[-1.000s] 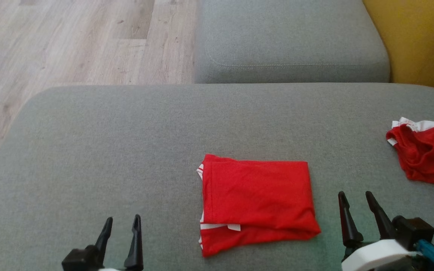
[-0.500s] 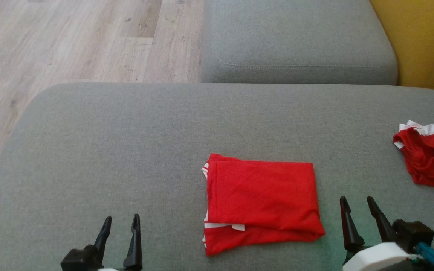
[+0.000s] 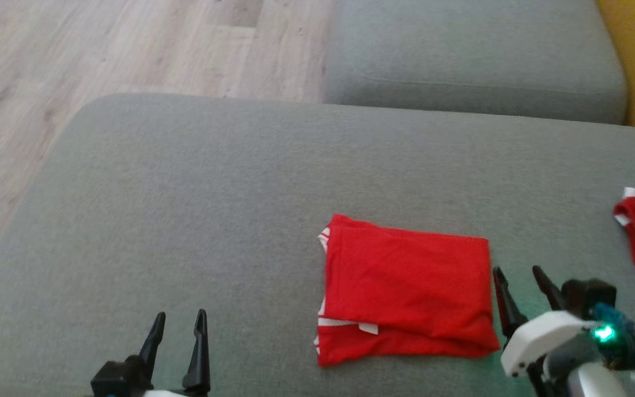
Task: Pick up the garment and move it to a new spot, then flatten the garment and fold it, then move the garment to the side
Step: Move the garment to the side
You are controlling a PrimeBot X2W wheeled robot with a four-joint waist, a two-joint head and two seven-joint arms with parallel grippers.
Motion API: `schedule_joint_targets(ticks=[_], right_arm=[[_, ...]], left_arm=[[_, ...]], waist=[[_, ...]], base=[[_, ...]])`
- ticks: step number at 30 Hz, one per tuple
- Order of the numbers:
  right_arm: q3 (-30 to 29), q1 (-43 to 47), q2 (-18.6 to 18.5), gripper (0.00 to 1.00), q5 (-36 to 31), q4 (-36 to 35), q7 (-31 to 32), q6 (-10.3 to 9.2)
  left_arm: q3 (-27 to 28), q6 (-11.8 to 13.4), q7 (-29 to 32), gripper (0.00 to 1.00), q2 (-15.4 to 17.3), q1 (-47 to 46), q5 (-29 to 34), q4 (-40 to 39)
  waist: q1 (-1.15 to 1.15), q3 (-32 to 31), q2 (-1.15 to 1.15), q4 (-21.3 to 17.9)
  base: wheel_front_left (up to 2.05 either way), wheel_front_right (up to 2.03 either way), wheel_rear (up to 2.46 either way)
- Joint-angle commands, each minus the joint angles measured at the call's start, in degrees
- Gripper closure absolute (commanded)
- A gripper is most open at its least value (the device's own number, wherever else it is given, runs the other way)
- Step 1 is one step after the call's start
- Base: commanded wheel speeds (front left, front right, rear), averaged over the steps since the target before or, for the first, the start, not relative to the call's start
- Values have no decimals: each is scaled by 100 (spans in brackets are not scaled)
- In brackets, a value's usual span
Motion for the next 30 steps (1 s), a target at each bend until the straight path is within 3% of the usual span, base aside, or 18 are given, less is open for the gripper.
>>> schedule_joint_targets(ticks=[1, 6, 15, 16, 17, 18, 20, 25, 30], right_arm=[[16, -408, -37, 0, -49, 17, 116, 37], [-221, -617, -37, 0, 18, 655, 408, 37], [-176, -893, -37, 0, 228, 1446, 447, 37], [-150, -936, -37, 4, 263, 1519, 464, 37], [-121, -980, -37, 53, 299, 1591, 484, 37], [-88, -1026, -37, 60, 329, 1652, 493, 37], [-43, -1121, -37, 96, 369, 1747, 470, 37], [-121, -1399, -37, 100, 281, 1793, 301, 37], [-395, -1625, -37, 100, -73, 1594, 267, 37]], left_arm=[[215, 20, -41, 0, 13, -353, 62, -174], [239, 27, -46, 0, -25, -386, 55, -137], [365, 31, -62, 0, -25, -366, 59, -126], [380, 34, -64, 0, -29, -362, 62, -128], [394, 36, -65, 0, -33, -358, 66, -130], [404, 35, -66, 0, -40, -358, 72, -131], [414, 28, -69, 0, -55, -359, 87, -138], [435, -10, -73, 0, -100, -391, 124, -137], [481, -9, -76, 0, -163, -411, 183, -201]], waist=[[0, 136, 0, 214], [0, 281, 0, 536], [0, 418, 0, 730], [0, 431, 0, 721], [0, 442, 0, 707], [0, 453, 0, 683], [0, 471, 0, 608], [0, 549, 0, 274], [0, 680, 0, -339]], base=[[0, 0, 0], [0, 0, 0], [0, 0, 0], [0, 0, 0], [0, 0, 0], [0, 0, 0], [0, 0, 0], [0, 0, 0], [0, 0, 0]])
